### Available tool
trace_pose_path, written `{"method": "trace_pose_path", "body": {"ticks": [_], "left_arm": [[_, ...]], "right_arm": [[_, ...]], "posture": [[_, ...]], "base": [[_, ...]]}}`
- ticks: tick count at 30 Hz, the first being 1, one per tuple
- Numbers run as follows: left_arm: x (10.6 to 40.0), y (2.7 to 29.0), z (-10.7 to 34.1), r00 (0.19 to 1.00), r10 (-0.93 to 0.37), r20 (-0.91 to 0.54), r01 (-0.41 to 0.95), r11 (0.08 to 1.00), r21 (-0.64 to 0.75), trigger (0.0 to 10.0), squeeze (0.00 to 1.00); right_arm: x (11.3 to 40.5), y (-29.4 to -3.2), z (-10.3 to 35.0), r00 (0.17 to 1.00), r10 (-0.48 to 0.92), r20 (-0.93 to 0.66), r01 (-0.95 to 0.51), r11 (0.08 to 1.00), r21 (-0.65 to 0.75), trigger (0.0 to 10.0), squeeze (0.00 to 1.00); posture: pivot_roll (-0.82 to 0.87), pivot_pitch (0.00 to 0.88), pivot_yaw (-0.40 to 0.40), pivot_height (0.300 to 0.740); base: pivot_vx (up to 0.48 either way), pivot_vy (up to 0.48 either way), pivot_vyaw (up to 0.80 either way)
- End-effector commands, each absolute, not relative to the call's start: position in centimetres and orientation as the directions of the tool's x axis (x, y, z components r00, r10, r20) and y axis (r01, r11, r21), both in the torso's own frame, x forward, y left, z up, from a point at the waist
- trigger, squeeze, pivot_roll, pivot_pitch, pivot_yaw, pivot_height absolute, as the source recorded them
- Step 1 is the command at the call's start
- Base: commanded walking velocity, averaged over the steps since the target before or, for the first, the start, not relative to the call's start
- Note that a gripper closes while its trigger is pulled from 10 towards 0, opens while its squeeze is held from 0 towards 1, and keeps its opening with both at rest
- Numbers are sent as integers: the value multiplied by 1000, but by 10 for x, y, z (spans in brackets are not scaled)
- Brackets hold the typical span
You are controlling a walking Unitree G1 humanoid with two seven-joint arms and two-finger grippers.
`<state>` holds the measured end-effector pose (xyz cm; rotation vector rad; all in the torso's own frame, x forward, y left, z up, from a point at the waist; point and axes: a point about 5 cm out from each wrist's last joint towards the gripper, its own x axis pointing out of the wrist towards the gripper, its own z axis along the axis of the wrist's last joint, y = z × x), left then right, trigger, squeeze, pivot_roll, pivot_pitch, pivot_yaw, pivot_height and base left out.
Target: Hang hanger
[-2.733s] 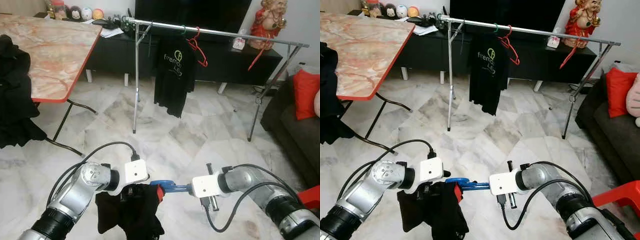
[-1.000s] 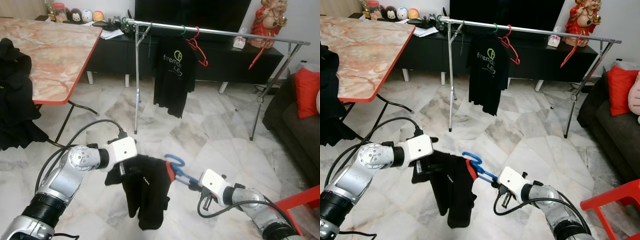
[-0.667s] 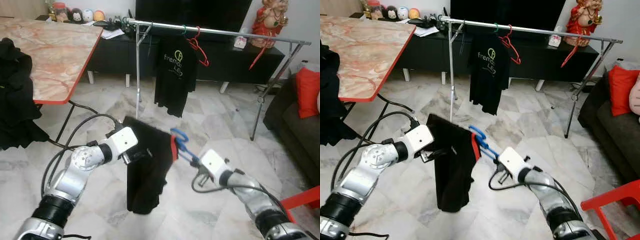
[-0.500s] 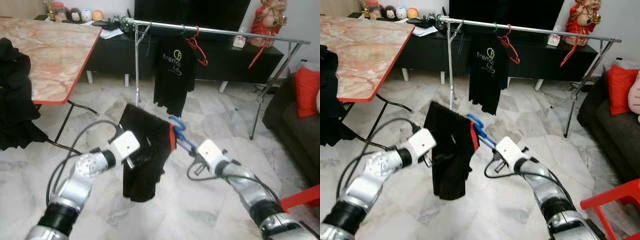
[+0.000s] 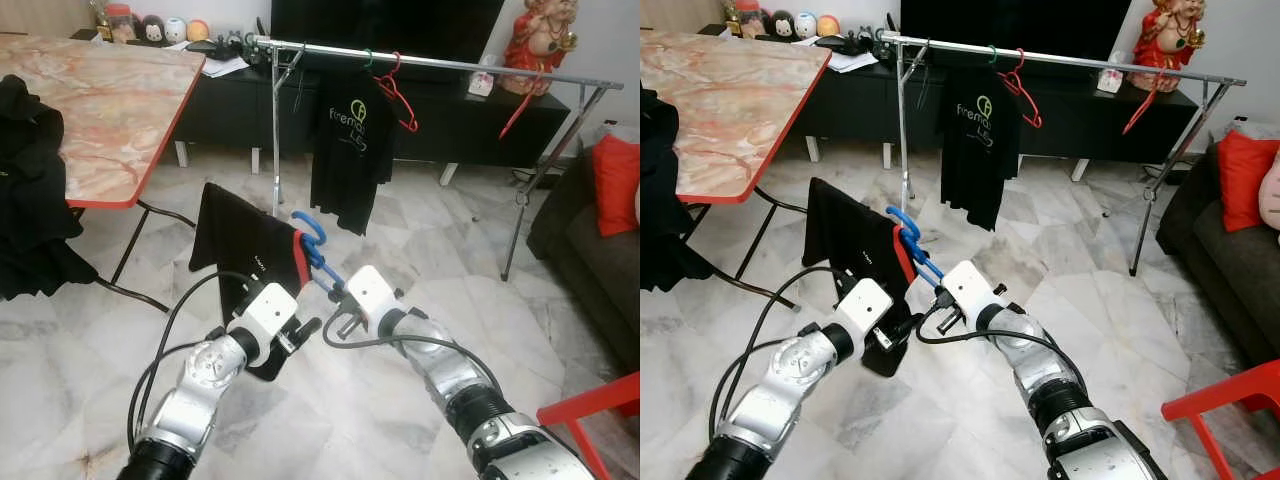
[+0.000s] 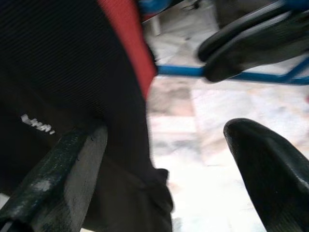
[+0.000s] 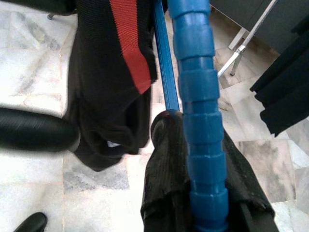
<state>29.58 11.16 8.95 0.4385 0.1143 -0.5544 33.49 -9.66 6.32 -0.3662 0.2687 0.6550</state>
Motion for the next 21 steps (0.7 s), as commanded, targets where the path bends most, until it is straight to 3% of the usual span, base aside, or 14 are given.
{"method": "trace_pose_path", "body": {"ticks": [1, 3, 11, 15, 17, 21], "left_arm": [[297, 112, 91, 874, -434, -218, 486, 775, 405, 10000, 0], [302, 116, 91, 912, -344, -222, 409, 792, 453, 10000, 0], [314, 122, 90, 953, -208, -220, 299, 760, 577, 10000, 0], [318, 121, 87, 948, -191, -254, 306, 766, 565, 10000, 0], [317, 115, 82, 928, -227, -295, 347, 815, 464, 10000, 0], [316, 108, 78, 912, -252, -323, 378, 824, 423, 10000, 0]], "right_arm": [[340, -98, 74, 780, 541, -315, -619, 742, -258, 0, 0], [340, -100, 74, 778, 540, -321, -621, 739, -261, 0, 0], [340, -92, 79, 751, 579, -317, -655, 711, -254, 0, 0], [339, -86, 80, 739, 598, -311, -670, 701, -243, 0, 0], [338, -83, 80, 730, 609, -309, -680, 694, -238, 0, 0], [336, -80, 82, 719, 625, -305, -693, 681, -236, 0, 0]], "posture": [[6, 0, -129, 740], [4, 0, -129, 740], [-9, 0, -125, 740], [-9, 0, -124, 740], [-12, 0, -123, 740], [-13, 0, -123, 740]], "base": [[0, 0, 0], [0, 0, 0], [0, 0, 0], [0, 0, 0], [0, 0, 0], [0, 0, 0]]}}
